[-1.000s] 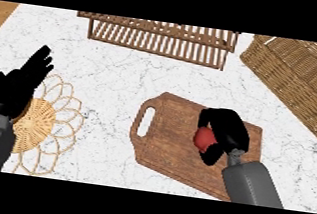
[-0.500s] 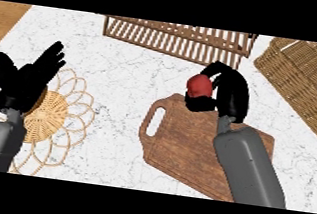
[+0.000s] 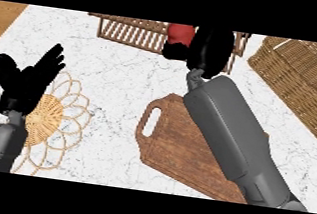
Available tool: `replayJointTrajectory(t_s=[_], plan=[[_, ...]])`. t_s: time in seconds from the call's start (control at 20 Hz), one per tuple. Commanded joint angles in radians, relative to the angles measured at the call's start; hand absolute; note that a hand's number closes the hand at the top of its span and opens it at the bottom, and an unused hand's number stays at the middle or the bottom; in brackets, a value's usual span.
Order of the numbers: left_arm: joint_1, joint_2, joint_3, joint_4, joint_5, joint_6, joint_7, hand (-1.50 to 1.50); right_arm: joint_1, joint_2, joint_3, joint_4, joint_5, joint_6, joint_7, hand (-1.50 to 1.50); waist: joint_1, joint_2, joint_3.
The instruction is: Pick the bell pepper from the cutting board and place it in the basket
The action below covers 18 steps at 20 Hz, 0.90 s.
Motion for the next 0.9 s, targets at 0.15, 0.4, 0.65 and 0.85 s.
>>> replayJointTrajectory(t_s=[0.15, 0.4, 0.65, 0.85], plan=[[0.027, 0.035, 0.042, 0.012, 0.011, -0.019, -0.032, 0.0, -0.254, 0.002, -0.081, 0.214, 0.102, -0.005, 0.151, 1.5, -0.037, -0.001, 0.0], [0.052, 0.008, 0.02, -0.039, 0.012, -0.016, -0.025, 0.0, -0.385, -0.077, -0.197, 0.333, 0.094, 0.001, 0.097, 1.5, -0.032, 0.0, 0.0], [0.051, 0.002, 0.023, -0.027, 0.003, -0.003, -0.015, 0.0, -0.456, -0.155, -0.257, 0.444, 0.124, -0.03, 0.086, 1.5, -0.031, 0.003, 0.0], [0.046, 0.009, 0.033, -0.009, -0.002, -0.003, -0.032, 0.0, -0.443, -0.171, -0.239, 0.538, 0.213, -0.052, 0.146, 1.5, -0.036, 0.0, 0.0]])
